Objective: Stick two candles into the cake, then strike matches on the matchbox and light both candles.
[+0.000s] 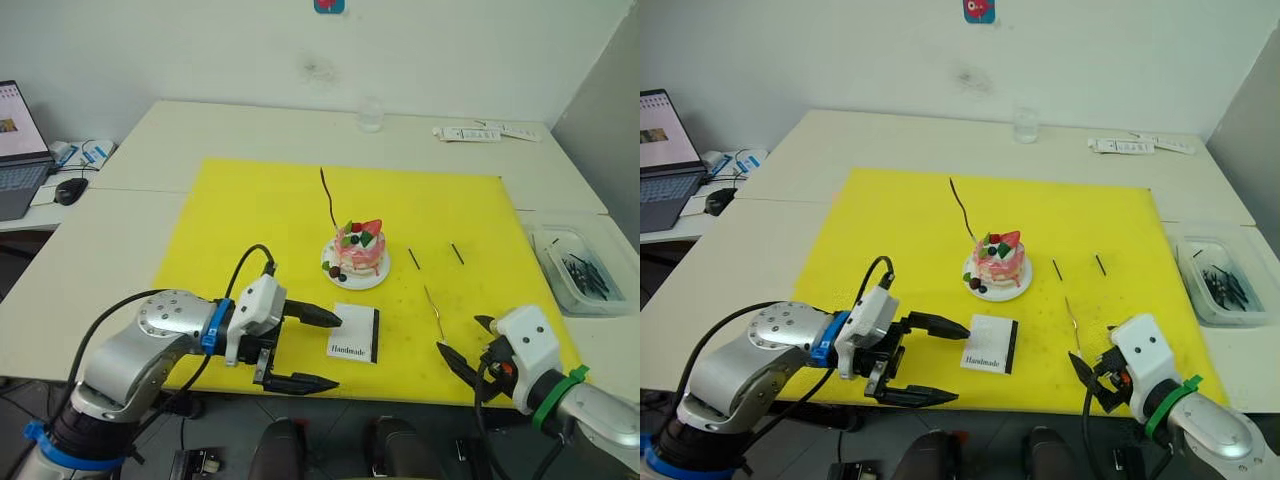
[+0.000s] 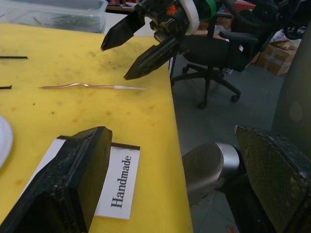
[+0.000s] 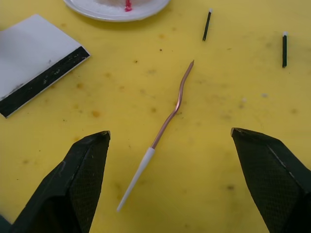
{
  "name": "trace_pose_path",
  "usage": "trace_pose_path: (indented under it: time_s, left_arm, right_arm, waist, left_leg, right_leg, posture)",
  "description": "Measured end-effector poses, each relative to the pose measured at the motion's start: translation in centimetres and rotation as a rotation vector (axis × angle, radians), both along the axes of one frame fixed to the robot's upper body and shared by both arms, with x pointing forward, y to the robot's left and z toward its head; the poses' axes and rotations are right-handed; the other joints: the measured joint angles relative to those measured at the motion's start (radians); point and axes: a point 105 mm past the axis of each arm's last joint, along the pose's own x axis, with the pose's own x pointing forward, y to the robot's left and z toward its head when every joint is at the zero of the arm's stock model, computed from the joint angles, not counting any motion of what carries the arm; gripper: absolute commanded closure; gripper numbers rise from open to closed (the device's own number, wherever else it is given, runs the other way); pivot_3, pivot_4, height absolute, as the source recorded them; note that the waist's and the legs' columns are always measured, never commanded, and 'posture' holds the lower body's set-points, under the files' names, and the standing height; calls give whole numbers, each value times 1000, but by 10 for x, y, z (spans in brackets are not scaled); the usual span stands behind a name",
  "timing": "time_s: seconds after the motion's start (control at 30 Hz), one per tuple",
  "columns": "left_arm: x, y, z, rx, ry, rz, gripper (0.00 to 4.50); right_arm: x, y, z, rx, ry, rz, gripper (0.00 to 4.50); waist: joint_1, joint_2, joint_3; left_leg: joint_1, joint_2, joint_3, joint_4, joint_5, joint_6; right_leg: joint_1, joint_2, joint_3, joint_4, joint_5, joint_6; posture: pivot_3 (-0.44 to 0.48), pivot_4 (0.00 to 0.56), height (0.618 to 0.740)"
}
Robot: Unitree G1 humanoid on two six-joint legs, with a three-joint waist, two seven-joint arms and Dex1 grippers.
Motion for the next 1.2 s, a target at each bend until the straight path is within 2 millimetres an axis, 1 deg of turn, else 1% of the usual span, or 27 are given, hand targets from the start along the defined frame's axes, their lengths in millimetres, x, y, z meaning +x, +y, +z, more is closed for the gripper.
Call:
trace_pose_path:
  time_s: [0.23, 0.3, 0.33, 0.37, 0.5, 0.53, 0.57, 0.67, 0.8, 0.93, 1.0, 1.07, 1.1, 1.13, 1.2]
  left_arm:
    - [3, -6, 0, -16, -29, -11, 34]
    - [3, -7, -1, -23, -27, -13, 0]
    - [3, -7, -1, -22, -24, -13, 0]
    - [4, -7, -1, -21, -25, -13, 0]
    - [5, -7, -1, -17, -34, -10, 0]
    - [5, -7, 0, -16, -36, -9, 0]
    - [5, -7, -1, -15, -36, -8, 0]
    - [7, -7, -1, -11, -39, 0, 0]
    - [9, -8, 2, -16, -54, 7, 0]
    - [10, -9, 2, -15, -52, 12, 0]
    - [10, -9, 2, -12, -44, 15, 0]
    - [10, -9, 2, -12, -34, 16, 0]
    - [10, -9, 3, -18, -25, 13, 0]
    - [10, -10, 3, -25, -17, 9, 0]
    - [9, -12, 5, -38, -1, -1, 0]
  right_arm:
    - [0, 7, -13, 18, 54, -49, 311]
    - [0, 8, -15, 19, 60, -62, 700]
    - [-1, 8, -17, 21, 71, -72, 919]
    - [-1, 9, -19, 24, 80, -77, 1251]
    - [-3, 12, -26, 39, 120, -97, 2761]
    - [-3, 12, -26, 46, 124, -108, 3217]
    - [-3, 12, -26, 46, 125, -110, 3432]
    - [-1, 14, -27, 69, 134, -125, 4418]
    - [5, 12, -20, 118, 124, -150, 4469]
    - [9, -3, -4, 98, 97, -134, 4469]
    - [8, -16, 6, 33, 93, -82, 4469]
    - [7, -33, 17, -51, 101, -36, 4469]
    - [7, -45, 20, -87, 117, -25, 4469]
    - [7, -54, 22, -101, 128, -24, 4469]
    - [2, -71, 16, -146, 186, 6, 4469]
  waist:
    - [1, 0, 0]
    - [2, 0, 0]
    - [2, 0, 0]
    - [2, 0, 0]
    - [2, 0, 0]
    - [1, 0, 0]
    - [1, 0, 0]
    - [1, 0, 0]
    - [1, 0, 0]
    - [1, 0, 0]
    - [2, 1, 1]
    - [2, 1, 1]
    - [3, 1, 1]
    - [3, 0, 1]
    - [3, 1, 1]
  left_leg:
    - [-1, 0, 1, -1, 0, 0]
    - [-1, 0, 1, -1, 0, 0]
    - [-1, 0, 1, -1, 0, 0]
    - [-1, 0, 0, -1, 0, 0]
    - [-1, 0, 0, -1, 0, 0]
    - [-1, 0, 0, -1, 0, 0]
    - [-1, 0, 0, -1, 0, 0]
    - [-1, 0, 0, 0, 0, 0]
    - [-1, 0, 0, -1, 0, 0]
    - [-1, -1, 1, -1, 0, 0]
    - [-1, -1, 1, -1, 0, 0]
    - [-1, -1, 1, -1, 0, 0]
    - [-1, -1, 1, -1, 0, 0]
    - [-1, -1, 0, -1, 0, 0]
    - [-1, -1, 0, -2, 0, 0]
  right_leg:
    - [0, 0, 0, -1, -1, -1]
    - [0, 0, 0, -1, -2, -1]
    - [-1, 1, 0, -1, -2, -1]
    - [-1, 1, 0, -1, -2, -1]
    - [0, 1, 0, -1, -2, -1]
    - [0, 1, 0, -1, -2, -1]
    - [0, 1, 0, -1, -1, -1]
    - [0, 0, 0, -1, -1, -1]
    - [0, 0, 0, -1, -1, -1]
    - [0, 1, 0, -1, -1, -1]
    - [0, 1, 0, -1, -1, 0]
    - [0, 1, 0, -1, -1, 0]
    - [0, 1, 0, -2, -1, 0]
    - [0, 1, -1, -2, -1, -1]
    - [1, 1, -1, -2, -2, -1]
  posture:
    - [0, 150, 706]
    - [0, 150, 706]
    - [0, 150, 706]
    - [0, 150, 706]
    - [0, 150, 706]
    - [0, 150, 706]
    - [0, 150, 706]
    - [0, 150, 706]
    - [0, 150, 706]
    - [0, 150, 706]
    - [0, 150, 706]
    - [0, 150, 706]
    - [0, 150, 706]
    - [0, 150, 706]
    - [0, 150, 706]
